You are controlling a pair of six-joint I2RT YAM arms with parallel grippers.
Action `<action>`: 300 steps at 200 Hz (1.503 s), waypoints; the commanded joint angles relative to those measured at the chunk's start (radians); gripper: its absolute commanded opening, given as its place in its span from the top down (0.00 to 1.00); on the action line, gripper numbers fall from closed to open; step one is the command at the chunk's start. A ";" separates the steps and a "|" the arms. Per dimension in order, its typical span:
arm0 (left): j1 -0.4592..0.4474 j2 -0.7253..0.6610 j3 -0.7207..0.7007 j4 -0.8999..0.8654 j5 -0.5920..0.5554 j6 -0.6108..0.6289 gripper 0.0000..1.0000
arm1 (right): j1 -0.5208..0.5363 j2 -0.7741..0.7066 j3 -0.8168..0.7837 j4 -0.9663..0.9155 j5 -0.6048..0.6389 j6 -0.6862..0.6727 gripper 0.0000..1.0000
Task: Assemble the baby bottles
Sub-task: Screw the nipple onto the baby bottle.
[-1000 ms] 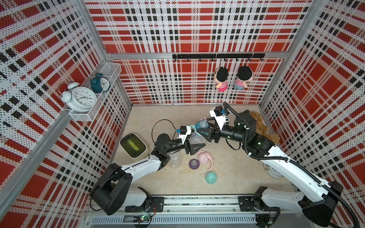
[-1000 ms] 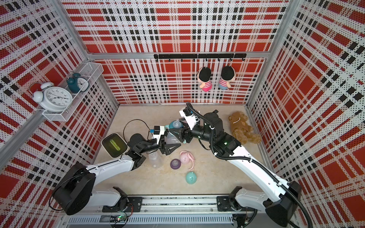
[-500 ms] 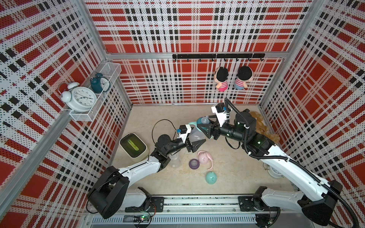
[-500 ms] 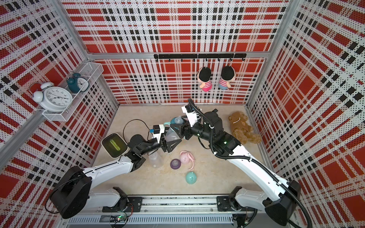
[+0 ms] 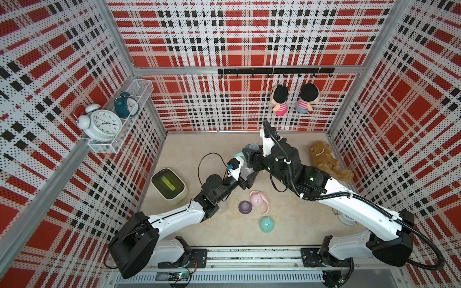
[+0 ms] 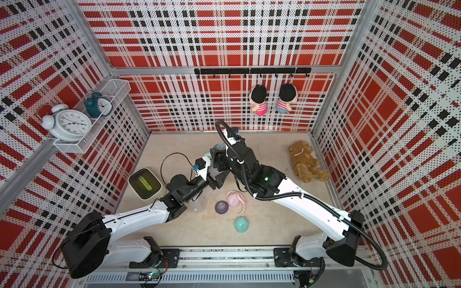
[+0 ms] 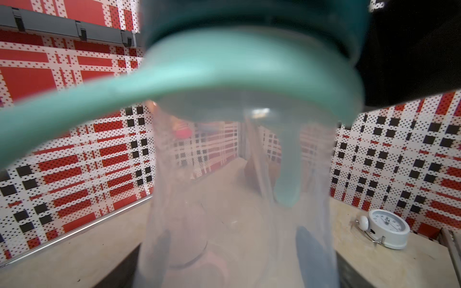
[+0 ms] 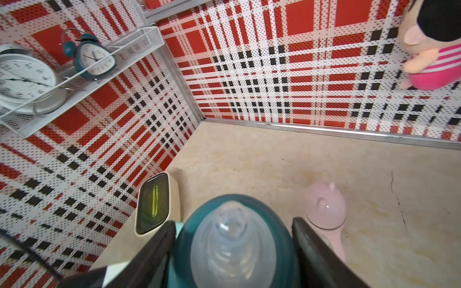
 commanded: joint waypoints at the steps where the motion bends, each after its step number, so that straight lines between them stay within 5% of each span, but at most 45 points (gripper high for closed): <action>1: 0.002 -0.007 0.051 -0.020 -0.108 -0.006 1.00 | 0.047 0.010 0.028 -0.066 0.055 0.108 0.38; 23: 0.004 -0.007 0.060 -0.044 -0.098 0.000 1.00 | 0.047 -0.001 0.026 -0.063 0.025 0.079 0.17; 43: 0.038 -0.012 0.060 -0.056 0.017 -0.008 1.00 | 0.031 -0.046 -0.003 -0.023 -0.058 -0.017 0.08; 79: 0.126 -0.022 0.055 -0.055 0.288 -0.037 1.00 | -0.088 -0.205 -0.153 0.136 -0.426 -0.147 0.06; 144: 0.184 0.015 0.058 0.032 0.678 -0.109 1.00 | -0.226 -0.320 -0.255 0.155 -0.713 -0.305 0.11; 200: 0.174 0.048 0.045 0.145 0.802 -0.218 1.00 | -0.290 -0.298 -0.309 0.197 -0.826 -0.360 0.16; 300: 0.159 0.074 0.051 0.146 0.810 -0.223 1.00 | -0.292 -0.237 -0.303 0.250 -0.842 -0.374 0.21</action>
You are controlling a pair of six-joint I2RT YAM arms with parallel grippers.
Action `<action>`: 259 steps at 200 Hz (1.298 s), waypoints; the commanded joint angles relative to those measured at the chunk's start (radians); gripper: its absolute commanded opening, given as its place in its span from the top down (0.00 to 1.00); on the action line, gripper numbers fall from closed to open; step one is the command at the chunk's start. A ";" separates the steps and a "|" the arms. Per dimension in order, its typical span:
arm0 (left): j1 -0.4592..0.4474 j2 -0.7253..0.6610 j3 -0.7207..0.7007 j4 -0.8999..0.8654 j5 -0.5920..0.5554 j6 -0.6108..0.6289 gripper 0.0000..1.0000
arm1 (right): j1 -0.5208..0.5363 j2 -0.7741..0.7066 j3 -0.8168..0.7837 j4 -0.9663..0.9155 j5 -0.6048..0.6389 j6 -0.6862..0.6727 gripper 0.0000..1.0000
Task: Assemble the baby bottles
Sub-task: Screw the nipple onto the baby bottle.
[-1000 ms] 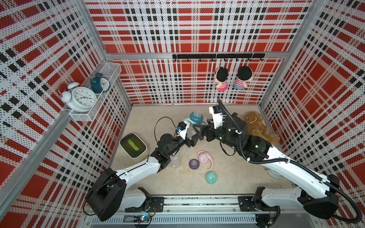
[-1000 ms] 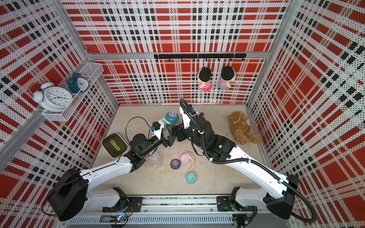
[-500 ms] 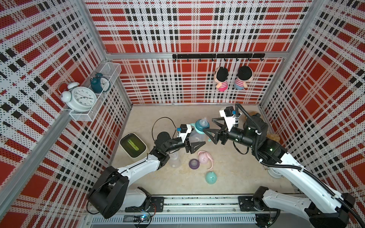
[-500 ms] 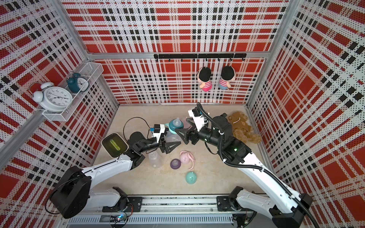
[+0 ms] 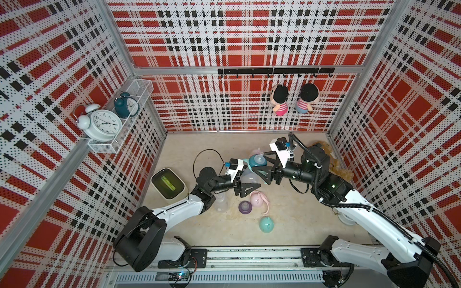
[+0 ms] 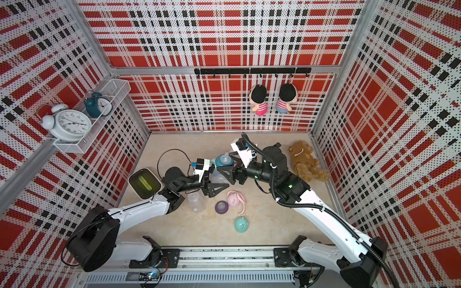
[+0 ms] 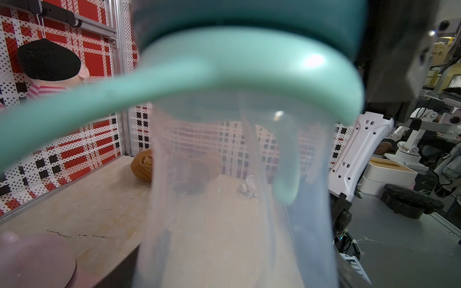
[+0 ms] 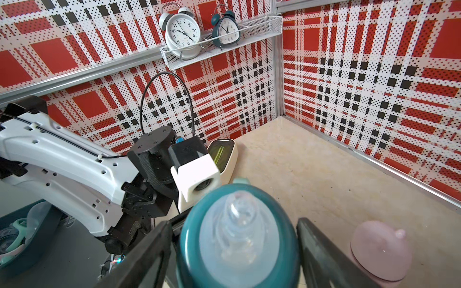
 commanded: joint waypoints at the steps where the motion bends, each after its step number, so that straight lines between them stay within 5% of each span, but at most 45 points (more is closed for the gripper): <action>1: -0.007 0.002 0.022 0.048 0.007 -0.005 1.00 | -0.005 0.015 0.017 0.030 -0.004 -0.026 0.21; 39: -0.009 0.002 0.022 0.043 0.001 0.001 1.00 | -0.005 0.019 0.018 0.040 0.018 -0.027 0.26; 99: -0.013 0.007 0.032 0.008 -0.008 0.018 1.00 | -0.005 0.013 0.010 0.074 0.023 -0.012 0.19; 202: -0.014 -0.005 0.037 -0.038 -0.047 0.056 1.00 | -0.005 0.033 0.015 0.056 0.032 0.000 0.45; 259: -0.046 -0.054 0.025 -0.060 -0.344 0.124 1.00 | 0.014 0.042 0.019 0.011 0.097 0.073 0.55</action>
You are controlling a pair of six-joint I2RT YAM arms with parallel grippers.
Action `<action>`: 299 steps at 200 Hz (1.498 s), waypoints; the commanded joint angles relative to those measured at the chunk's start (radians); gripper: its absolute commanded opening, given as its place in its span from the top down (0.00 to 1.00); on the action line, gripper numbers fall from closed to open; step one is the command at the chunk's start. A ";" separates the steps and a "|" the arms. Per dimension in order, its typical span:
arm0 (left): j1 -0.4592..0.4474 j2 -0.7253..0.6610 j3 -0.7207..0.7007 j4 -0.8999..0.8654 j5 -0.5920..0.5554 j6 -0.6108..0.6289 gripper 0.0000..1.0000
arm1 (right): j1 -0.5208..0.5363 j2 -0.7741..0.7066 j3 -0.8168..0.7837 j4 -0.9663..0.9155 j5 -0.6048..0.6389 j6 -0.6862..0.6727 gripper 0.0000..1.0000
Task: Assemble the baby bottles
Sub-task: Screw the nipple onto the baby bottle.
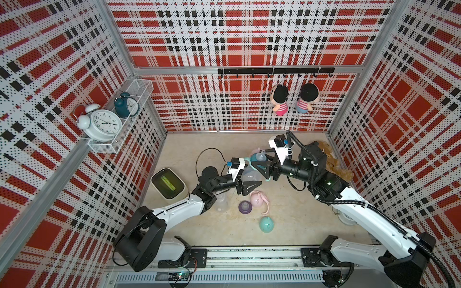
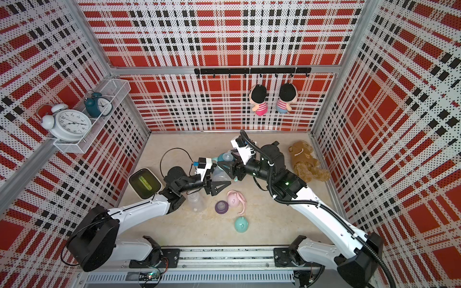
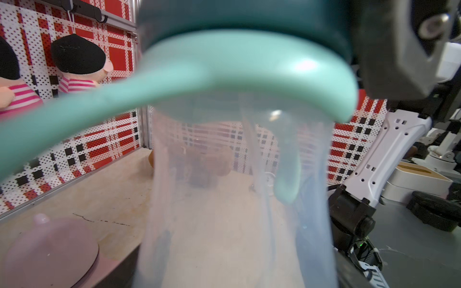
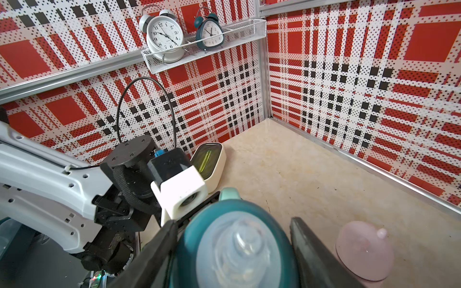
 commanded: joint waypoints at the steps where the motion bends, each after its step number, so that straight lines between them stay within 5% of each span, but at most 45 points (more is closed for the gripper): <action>1: -0.022 -0.047 0.015 0.019 -0.209 0.057 1.00 | 0.021 0.012 0.019 -0.030 0.042 0.052 0.55; 53: -0.128 -0.059 0.025 -0.018 -0.595 0.142 1.00 | 0.181 0.063 0.083 -0.119 0.394 0.205 0.61; 95: -0.189 -0.050 0.028 -0.027 -0.737 0.179 1.00 | 0.340 0.170 0.237 -0.297 0.817 0.396 0.62; 112: -0.203 -0.041 0.031 -0.030 -0.736 0.186 1.00 | 0.364 0.219 0.309 -0.347 0.873 0.449 0.55; 136: -0.206 -0.042 0.033 -0.043 -0.745 0.187 1.00 | 0.365 0.216 0.303 -0.325 0.867 0.459 0.46; 158: -0.194 -0.051 0.024 -0.048 -0.718 0.188 1.00 | 0.365 0.168 0.251 -0.260 0.845 0.398 0.23; 181: -0.148 -0.062 0.022 -0.069 -0.588 0.173 1.00 | 0.321 0.111 0.226 -0.210 0.679 0.269 0.09; 207: -0.077 -0.083 0.009 -0.068 -0.393 0.143 1.00 | 0.235 0.029 0.171 -0.162 0.432 0.221 0.08; 299: -0.003 -0.091 -0.013 -0.048 -0.052 0.118 1.00 | 0.172 -0.091 0.031 -0.143 0.275 0.028 0.06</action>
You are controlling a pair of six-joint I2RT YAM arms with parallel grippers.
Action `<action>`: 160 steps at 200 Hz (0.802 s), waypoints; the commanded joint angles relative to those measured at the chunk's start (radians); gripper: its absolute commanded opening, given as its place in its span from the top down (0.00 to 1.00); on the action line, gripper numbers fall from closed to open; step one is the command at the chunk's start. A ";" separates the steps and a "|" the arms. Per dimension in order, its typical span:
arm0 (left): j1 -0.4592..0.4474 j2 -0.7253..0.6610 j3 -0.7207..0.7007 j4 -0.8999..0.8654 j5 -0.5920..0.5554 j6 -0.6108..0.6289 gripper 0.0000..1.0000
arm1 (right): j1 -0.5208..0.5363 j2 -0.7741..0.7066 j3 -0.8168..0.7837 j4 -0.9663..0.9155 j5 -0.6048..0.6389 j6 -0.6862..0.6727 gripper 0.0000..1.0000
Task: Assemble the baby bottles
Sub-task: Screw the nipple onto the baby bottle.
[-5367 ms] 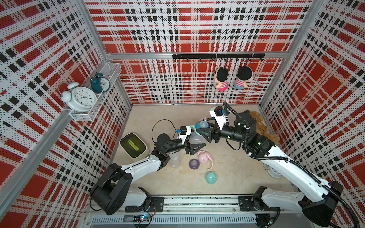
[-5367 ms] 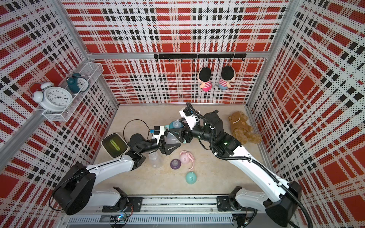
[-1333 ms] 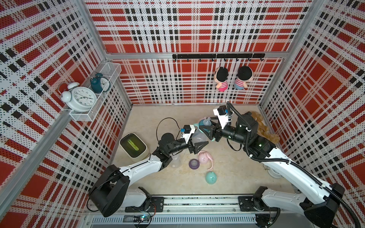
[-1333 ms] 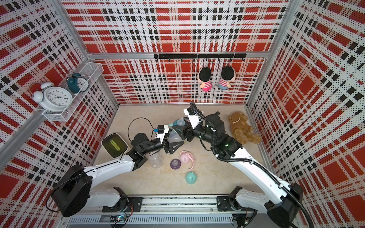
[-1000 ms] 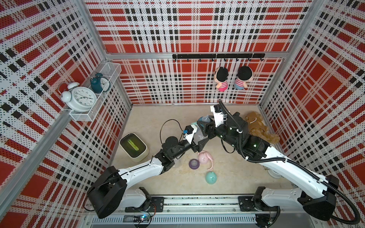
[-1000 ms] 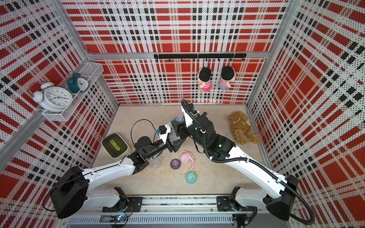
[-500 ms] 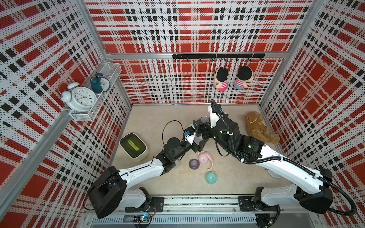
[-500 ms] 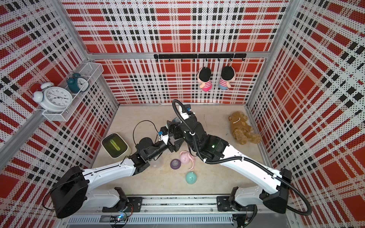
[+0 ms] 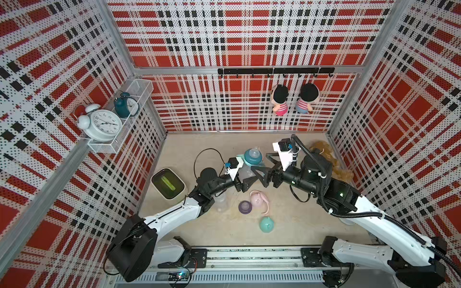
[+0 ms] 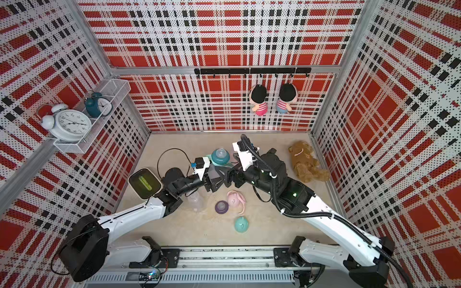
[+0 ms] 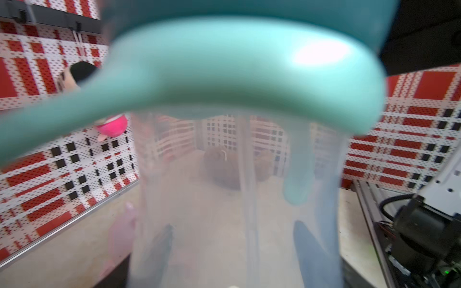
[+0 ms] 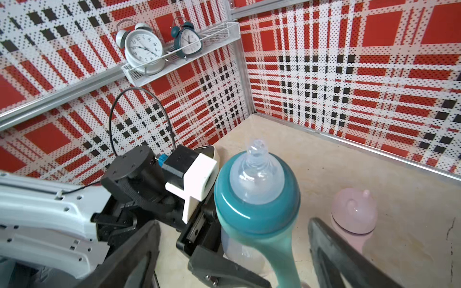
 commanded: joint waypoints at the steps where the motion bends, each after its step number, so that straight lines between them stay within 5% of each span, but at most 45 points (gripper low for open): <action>1: 0.006 -0.006 -0.004 0.062 0.107 -0.019 1.00 | -0.013 0.000 -0.016 0.029 -0.044 -0.064 0.06; 99: -0.015 0.046 -0.002 0.106 0.140 -0.041 1.00 | -0.022 0.029 -0.131 0.218 -0.002 -0.063 0.10; 160: -0.032 0.065 -0.001 0.113 0.143 -0.036 1.00 | -0.022 0.019 -0.186 0.301 0.007 -0.058 0.24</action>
